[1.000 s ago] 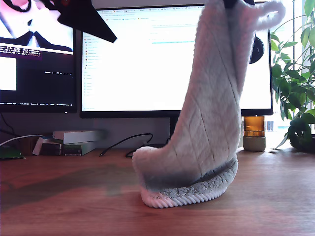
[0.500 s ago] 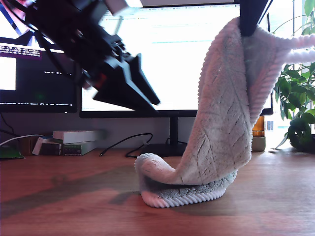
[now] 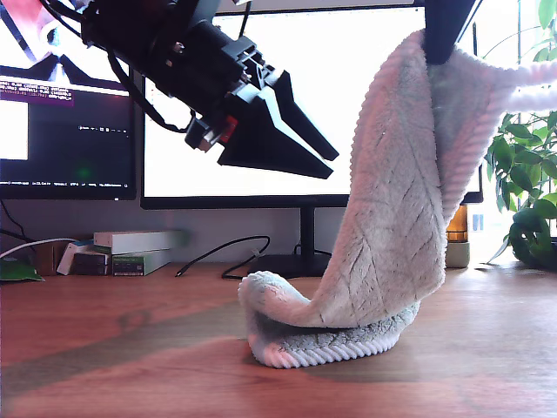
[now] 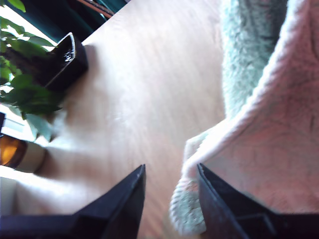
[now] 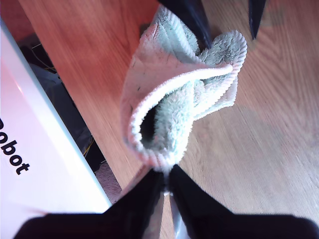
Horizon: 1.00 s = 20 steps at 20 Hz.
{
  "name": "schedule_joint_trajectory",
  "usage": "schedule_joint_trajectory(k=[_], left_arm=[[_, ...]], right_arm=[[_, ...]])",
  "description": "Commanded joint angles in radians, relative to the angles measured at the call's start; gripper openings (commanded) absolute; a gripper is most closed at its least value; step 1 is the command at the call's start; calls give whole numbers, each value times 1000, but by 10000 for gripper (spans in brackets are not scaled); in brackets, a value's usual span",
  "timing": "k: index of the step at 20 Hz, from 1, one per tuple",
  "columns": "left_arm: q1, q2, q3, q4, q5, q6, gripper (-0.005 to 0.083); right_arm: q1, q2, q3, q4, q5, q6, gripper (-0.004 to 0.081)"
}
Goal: Fold the tea towel to a neat square and place it to the right
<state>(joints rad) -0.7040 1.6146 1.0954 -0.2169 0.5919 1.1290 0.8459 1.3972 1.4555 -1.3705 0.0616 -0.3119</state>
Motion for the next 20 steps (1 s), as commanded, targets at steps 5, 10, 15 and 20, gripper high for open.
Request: schedule_joint_trajectory(k=[5, 10, 15, 20], left_arm=[[-62, 29, -8, -36, -13, -11, 281], [-101, 29, -8, -80, -62, -2, 263], [-103, 29, -8, -123, -121, -3, 96], [-83, 29, -8, -143, -213, -6, -6]], right_arm=[[2, 0, -13, 3, -2, -3, -11], [2, 0, -13, 3, 0, -2, -11], [2, 0, -13, 3, 0, -2, -11], [2, 0, -13, 3, 1, -2, -11]])
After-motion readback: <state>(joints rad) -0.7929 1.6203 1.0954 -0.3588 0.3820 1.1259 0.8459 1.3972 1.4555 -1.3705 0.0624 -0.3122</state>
